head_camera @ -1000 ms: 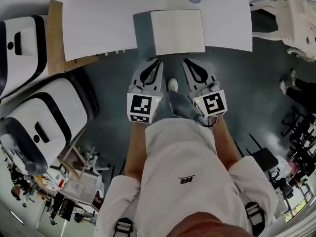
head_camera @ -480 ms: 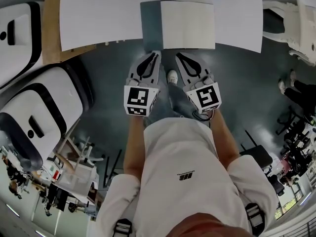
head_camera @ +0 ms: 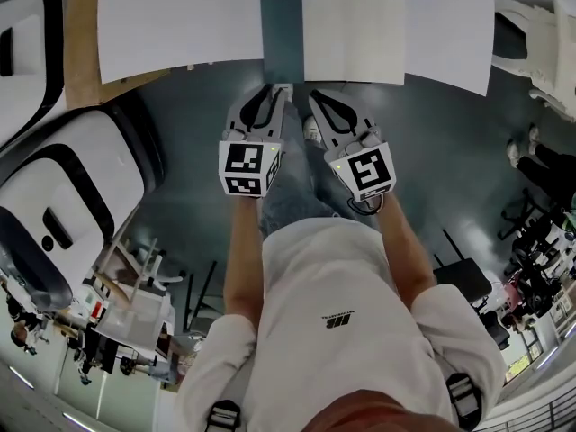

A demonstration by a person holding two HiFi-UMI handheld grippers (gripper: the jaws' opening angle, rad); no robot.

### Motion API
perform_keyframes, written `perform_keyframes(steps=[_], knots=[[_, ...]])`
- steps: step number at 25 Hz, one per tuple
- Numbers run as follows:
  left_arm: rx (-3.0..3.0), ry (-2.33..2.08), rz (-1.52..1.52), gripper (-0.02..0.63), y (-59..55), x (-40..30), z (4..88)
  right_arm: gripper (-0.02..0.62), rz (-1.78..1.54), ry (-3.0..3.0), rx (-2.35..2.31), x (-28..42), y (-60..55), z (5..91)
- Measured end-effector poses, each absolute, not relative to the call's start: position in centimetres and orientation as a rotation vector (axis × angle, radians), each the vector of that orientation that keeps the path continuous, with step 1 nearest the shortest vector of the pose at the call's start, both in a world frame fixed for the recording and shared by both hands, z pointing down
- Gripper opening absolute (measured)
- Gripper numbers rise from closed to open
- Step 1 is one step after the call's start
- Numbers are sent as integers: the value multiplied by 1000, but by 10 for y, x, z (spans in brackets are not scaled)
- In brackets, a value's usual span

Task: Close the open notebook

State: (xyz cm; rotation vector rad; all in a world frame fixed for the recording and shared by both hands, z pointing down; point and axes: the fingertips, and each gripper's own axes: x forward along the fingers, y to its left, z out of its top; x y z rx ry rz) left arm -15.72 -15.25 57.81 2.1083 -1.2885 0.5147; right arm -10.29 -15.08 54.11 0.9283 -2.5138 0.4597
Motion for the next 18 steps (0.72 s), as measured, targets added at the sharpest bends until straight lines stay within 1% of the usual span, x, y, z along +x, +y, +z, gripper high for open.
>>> perform_keyframes(steps=[9,18], knots=[[2036,-1270,534,0,-152,-168,620,-3,495,-2499,925,-110,-145,558],[1991,-1176,424,0,-154,-166,635,-3,549,-2482,951,-106,-142,566]])
